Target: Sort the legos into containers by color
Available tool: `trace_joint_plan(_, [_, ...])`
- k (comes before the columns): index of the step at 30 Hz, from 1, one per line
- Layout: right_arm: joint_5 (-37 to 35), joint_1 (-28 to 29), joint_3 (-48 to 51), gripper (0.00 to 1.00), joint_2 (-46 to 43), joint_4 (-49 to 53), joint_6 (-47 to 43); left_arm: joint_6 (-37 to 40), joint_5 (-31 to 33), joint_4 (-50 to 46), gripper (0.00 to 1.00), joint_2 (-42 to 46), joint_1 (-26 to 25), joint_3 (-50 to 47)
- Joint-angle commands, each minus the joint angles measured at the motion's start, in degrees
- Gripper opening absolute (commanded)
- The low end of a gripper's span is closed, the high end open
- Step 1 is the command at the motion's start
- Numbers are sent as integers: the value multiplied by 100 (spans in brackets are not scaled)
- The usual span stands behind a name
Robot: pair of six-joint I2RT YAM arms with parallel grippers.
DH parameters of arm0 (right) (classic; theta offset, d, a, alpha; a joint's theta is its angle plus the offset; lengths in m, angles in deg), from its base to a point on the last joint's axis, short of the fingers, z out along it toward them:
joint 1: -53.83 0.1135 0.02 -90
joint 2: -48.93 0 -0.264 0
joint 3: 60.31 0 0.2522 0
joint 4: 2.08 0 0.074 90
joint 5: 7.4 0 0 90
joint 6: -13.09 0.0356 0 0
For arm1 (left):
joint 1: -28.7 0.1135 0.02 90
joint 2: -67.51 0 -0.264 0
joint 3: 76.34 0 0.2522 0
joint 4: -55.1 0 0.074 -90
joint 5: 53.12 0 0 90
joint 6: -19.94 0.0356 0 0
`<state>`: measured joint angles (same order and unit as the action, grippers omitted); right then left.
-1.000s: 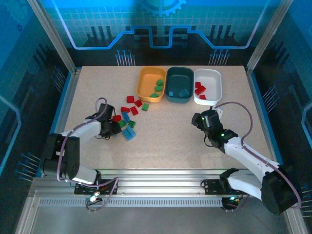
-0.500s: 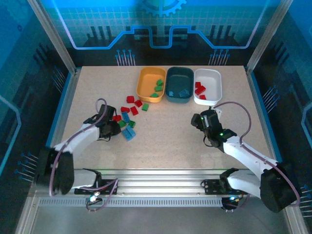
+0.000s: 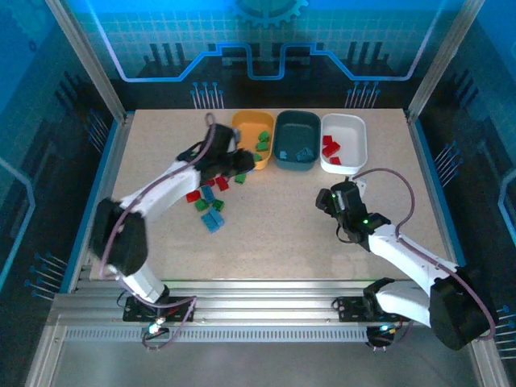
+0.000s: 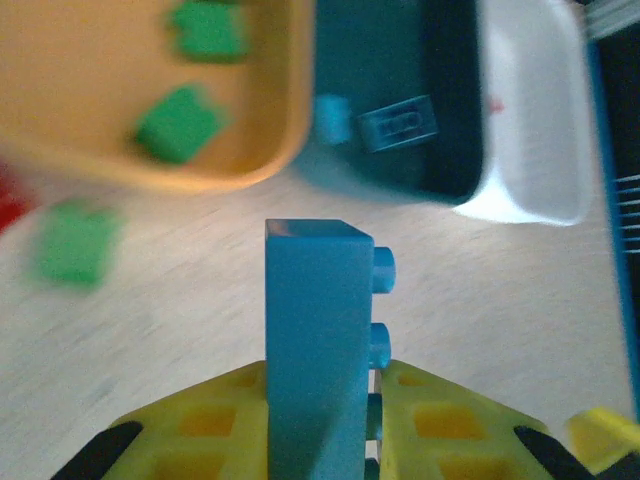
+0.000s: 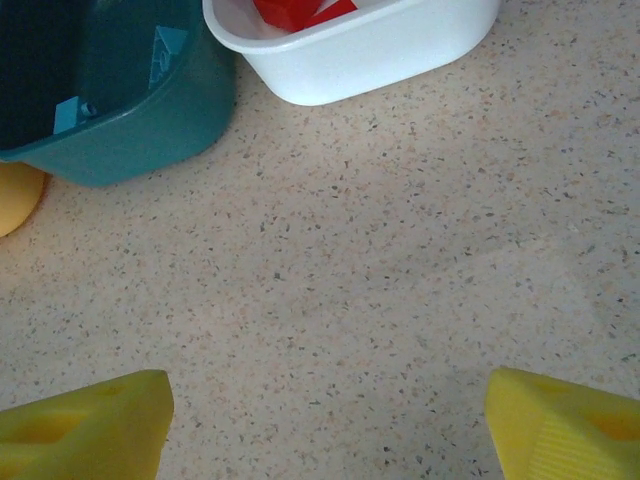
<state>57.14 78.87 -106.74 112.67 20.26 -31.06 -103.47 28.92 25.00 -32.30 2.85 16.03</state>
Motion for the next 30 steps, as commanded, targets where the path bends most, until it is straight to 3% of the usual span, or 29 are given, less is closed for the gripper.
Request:
trace_joint_plan(1, [-149,-98,-75,83,-136,137,45,-8,-399,625,18,-1147,-374,1188])
trace_joint_plan(8, [-127,-135,5,84,-378,135,57,-97,-605,-437,18,-3845,-494,4733])
trace_joint_plan(12, [-118,-140,39,84,-407,100,61,-155,-548,-779,23,-4422,-500,5586])
trace_joint_plan(17, [-82,-154,32,84,-385,91,99,-159,-465,-1048,41,-4699,-500,5973])
trace_joint_plan(20, [-116,-157,32,84,-428,126,84,-125,-498,-1112,61,-4676,-498,6005])
trace_joint_plan(23, [-223,-162,58,84,-556,166,71,-29,-596,-1227,67,-4455,-500,6052])
trace_joint_plan(27, [-381,-158,151,84,-860,179,43,335,-354,-1347,69,-3476,-450,5522])
trace_joint_plan(30, [-145,-135,285,83,-1016,-142,-187,472,30,-1045,75,-2145,-241,3941])
